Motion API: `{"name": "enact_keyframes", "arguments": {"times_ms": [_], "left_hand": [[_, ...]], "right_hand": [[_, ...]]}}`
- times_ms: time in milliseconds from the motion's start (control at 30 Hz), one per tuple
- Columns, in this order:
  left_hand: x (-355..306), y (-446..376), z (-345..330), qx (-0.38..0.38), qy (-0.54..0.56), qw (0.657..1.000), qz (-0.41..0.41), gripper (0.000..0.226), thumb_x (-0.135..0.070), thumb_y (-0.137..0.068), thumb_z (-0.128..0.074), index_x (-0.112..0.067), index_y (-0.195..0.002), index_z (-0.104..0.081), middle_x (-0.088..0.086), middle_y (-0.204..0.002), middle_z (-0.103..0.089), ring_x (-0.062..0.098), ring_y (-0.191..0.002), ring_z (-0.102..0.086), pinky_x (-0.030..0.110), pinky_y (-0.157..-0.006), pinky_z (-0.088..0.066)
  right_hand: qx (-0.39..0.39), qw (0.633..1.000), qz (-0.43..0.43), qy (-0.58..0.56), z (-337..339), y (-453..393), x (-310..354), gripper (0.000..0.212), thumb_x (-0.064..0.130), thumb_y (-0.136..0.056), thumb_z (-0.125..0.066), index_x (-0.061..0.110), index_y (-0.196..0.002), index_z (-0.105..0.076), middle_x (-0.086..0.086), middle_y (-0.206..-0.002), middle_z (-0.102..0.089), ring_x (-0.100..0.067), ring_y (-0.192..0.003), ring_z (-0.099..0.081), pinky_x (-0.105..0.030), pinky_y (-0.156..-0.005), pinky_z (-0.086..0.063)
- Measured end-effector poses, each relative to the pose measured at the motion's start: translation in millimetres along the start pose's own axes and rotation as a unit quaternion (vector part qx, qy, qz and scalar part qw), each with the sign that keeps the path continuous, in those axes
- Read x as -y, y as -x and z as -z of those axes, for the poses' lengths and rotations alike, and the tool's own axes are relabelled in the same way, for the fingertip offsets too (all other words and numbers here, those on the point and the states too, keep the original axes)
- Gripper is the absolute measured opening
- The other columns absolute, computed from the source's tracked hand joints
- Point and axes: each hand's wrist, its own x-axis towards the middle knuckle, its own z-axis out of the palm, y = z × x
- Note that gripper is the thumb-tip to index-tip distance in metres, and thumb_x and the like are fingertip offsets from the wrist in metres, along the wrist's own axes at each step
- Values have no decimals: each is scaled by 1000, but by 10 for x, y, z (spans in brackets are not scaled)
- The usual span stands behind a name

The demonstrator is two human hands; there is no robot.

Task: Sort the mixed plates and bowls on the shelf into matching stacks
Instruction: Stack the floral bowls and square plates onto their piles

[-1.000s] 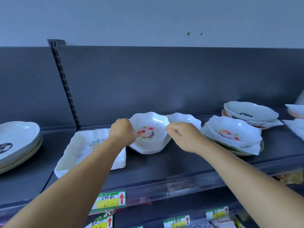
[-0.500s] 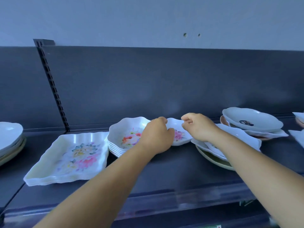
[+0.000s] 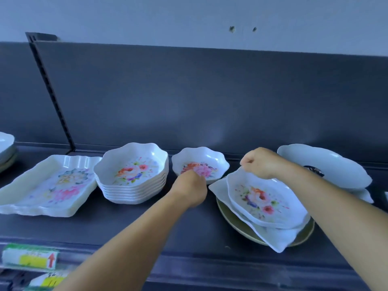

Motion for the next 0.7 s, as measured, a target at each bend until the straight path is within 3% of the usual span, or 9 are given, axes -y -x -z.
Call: {"name": "enact_keyframes", "arguments": {"times_ms": [133,233,333,400,467,500,567,633,700], "left_hand": [[-87,-38,-72,-42,-16,999,15,39,-19,-102,-33,6,-117,-59,-1,-66,-39,10,-57,-35,17,-55,-32],[-136,-35,-65,-58,-45,996,52,35,-1,-95,-28,3,-120,-53,13,-98,-55,27,-81,-54,33,-75,-44],[-125,-116,-110,-62,-49,994,75,50,11,-64,-18,-9,-101,-44,1,-85,-43,11,-60,-28,26,-59,-26],[-103,-159,-140,-55,25,994,94,28,9,-80,-31,-10,-99,-41,-4,-82,-45,10,-58,-26,24,-54,-24],[-117,-190,-116,-93,-59,990,84,17,1,-91,-42,-12,-102,-45,-1,-104,-57,14,-69,-38,24,-54,-18],[-86,-217,-156,-96,-20,993,62,16,-2,-92,-44,-10,-105,-48,3,-111,-58,16,-74,-41,24,-54,-18],[-124,-173,-112,-136,226,959,105,26,-10,-94,-47,0,-118,-49,12,-114,-59,18,-74,-45,25,-53,-28],[-129,-164,-101,-166,232,952,114,39,-12,-94,-48,4,-128,-42,19,-123,-56,26,-90,-53,29,-69,-42],[-182,-142,-70,-158,223,957,99,41,-9,-93,-47,-1,-131,-35,17,-134,-49,29,-113,-53,32,-88,-43]], "right_hand": [[-17,999,12,-46,14,-94,-58,27,12,-82,-38,20,-61,-23,0,-65,-22,-19,-62,-17,-30,-54,-13],[-4,999,22,-45,6,-174,32,34,18,-86,-41,20,-60,-18,1,-63,-18,-18,-59,-14,-29,-53,-11],[30,999,0,-20,-61,-284,118,39,23,-89,-45,18,-59,-20,0,-60,-17,-18,-54,-14,-27,-51,-12],[51,999,-18,1,-105,-333,156,42,22,-89,-48,16,-58,-22,0,-57,-18,-18,-51,-14,-27,-50,-13],[50,998,-26,11,-117,-364,195,43,20,-88,-52,15,-57,-22,-1,-56,-18,-18,-50,-15,-26,-49,-13],[44,999,-27,11,-114,-371,211,44,18,-87,-54,15,-57,-22,-1,-56,-17,-18,-50,-15,-26,-48,-13],[33,999,-28,-10,-115,-376,219,43,15,-84,-56,16,-58,-21,-1,-57,-17,-18,-50,-15,-26,-48,-13],[15,998,-32,-52,-115,-383,200,40,13,-82,-56,16,-59,-23,-1,-58,-19,-18,-51,-16,-25,-49,-15],[-8,995,-36,-93,-100,-374,177,35,12,-81,-55,16,-60,-28,-1,-59,-23,-18,-52,-18,-25,-51,-16]]}}
